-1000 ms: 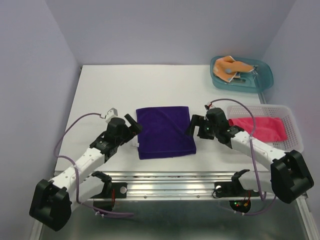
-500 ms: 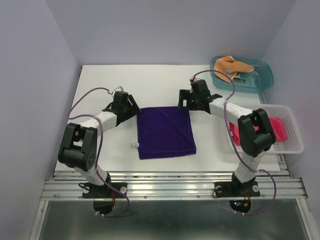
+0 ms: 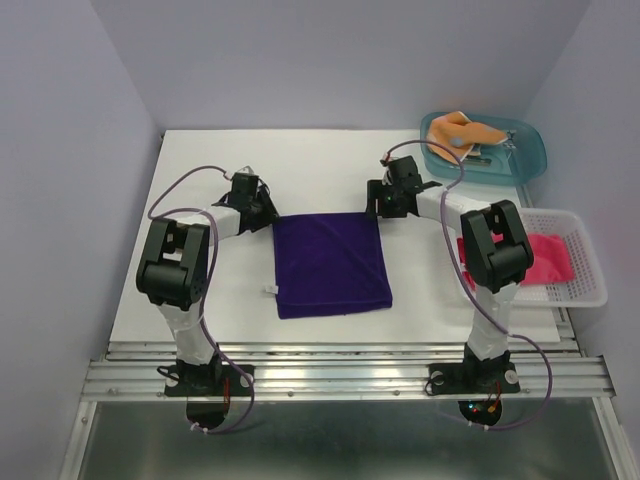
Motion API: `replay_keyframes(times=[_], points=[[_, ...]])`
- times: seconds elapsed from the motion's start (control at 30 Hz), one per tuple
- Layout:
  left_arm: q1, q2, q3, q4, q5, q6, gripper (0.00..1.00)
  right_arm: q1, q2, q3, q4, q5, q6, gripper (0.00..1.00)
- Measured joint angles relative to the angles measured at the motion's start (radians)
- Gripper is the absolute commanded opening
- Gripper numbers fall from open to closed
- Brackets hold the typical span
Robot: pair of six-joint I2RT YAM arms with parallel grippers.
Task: Fold and stack the towels
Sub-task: Fold the towel
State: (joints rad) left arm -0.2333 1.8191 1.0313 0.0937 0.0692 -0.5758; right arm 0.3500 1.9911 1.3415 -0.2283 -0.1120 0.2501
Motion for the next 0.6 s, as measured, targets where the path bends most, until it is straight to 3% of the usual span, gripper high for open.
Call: replay_keyframes(times=[0.03,0.13,0.2,0.23,0.37,0.6], points=[[0.002,0.008,0.006,0.000,0.002,0.003,0.36,-0.003,0.009,0.012,0.001,-0.008,-0.001,0.57],[0.009,0.026,0.013,0.005,0.014,0.013,0.20,-0.008,0.034,0.027,0.005,-0.024,-0.004,0.35],[0.011,0.032,0.015,0.011,0.027,0.016,0.11,-0.011,0.039,0.032,0.004,-0.031,-0.005,0.29],[0.011,0.032,0.015,0.012,0.036,0.019,0.00,-0.013,0.041,0.032,0.005,-0.035,-0.005,0.26],[0.011,0.038,0.015,0.023,0.063,0.030,0.00,-0.017,0.043,0.032,0.003,-0.056,-0.005,0.01],[0.013,0.044,0.017,0.038,0.062,0.033,0.00,-0.018,0.043,0.043,0.003,-0.076,-0.038,0.01]])
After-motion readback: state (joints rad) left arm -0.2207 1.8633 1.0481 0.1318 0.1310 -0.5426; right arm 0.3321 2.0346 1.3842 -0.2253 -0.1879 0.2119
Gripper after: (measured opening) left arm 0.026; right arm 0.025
